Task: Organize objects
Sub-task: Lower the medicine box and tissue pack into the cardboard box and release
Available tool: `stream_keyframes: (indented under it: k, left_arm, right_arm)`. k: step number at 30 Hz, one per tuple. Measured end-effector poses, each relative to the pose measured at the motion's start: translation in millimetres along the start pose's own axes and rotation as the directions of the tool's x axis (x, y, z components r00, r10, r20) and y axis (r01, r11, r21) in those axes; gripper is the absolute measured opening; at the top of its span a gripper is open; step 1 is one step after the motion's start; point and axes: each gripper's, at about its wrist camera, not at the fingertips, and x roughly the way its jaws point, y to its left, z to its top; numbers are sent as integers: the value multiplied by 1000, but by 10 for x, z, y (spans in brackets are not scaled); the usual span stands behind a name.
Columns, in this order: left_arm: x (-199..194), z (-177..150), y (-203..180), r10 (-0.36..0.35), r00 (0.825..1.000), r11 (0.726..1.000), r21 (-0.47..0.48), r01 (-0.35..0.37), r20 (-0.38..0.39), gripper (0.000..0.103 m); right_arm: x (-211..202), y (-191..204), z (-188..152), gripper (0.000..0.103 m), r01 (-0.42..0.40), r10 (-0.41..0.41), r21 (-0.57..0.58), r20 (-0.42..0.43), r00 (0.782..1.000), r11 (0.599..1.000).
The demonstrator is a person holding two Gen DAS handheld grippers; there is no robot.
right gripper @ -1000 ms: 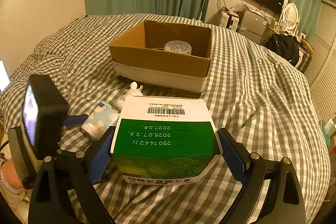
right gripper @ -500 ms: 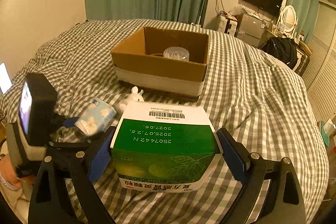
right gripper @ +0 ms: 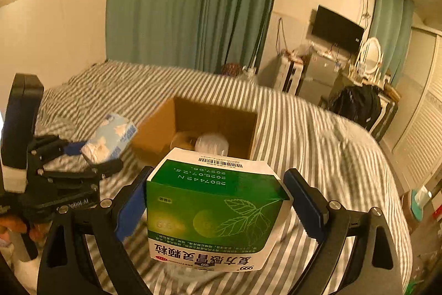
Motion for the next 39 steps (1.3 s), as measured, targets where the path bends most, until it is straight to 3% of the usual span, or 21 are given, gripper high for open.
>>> stream_keyframes:
  k: [5, 13, 17, 25, 32, 35, 39]
  left_arm:
    - [264, 372, 37, -1, 1000, 1000, -5, 1, 10, 52]
    - [757, 721, 169, 3, 1000, 1000, -2, -3, -5, 52]
    - [1050, 801, 199, 12, 1000, 1000, 17, -12, -21, 52]
    - [1473, 792, 314, -31, 996, 998, -50, 27, -84, 52]
    - [1480, 723, 263, -50, 995, 998, -42, 46, -89, 57]
    - [1395, 697, 231, -35, 996, 999, -36, 32, -83, 68]
    - [1226, 709, 246, -25, 997, 999, -50, 21, -79, 69]
  right_arm:
    - [239, -114, 412, 93, 12, -13, 20, 49, 999, 1000]
    - [958, -206, 908, 93, 1, -4, 48, 71, 997, 999]
    - [1388, -208, 994, 93, -8, 5, 57, 46, 999, 998]
    - [2034, -239, 985, 93, 15, -14, 68, -24, 1000, 998]
    - [2138, -281, 926, 94, 7, -3, 86, -50, 999, 996]
    - [2013, -278, 915, 97, 25, -22, 87, -40, 999, 996]
    - [1683, -269, 957, 98, 50, -50, 66, -8, 999, 997]
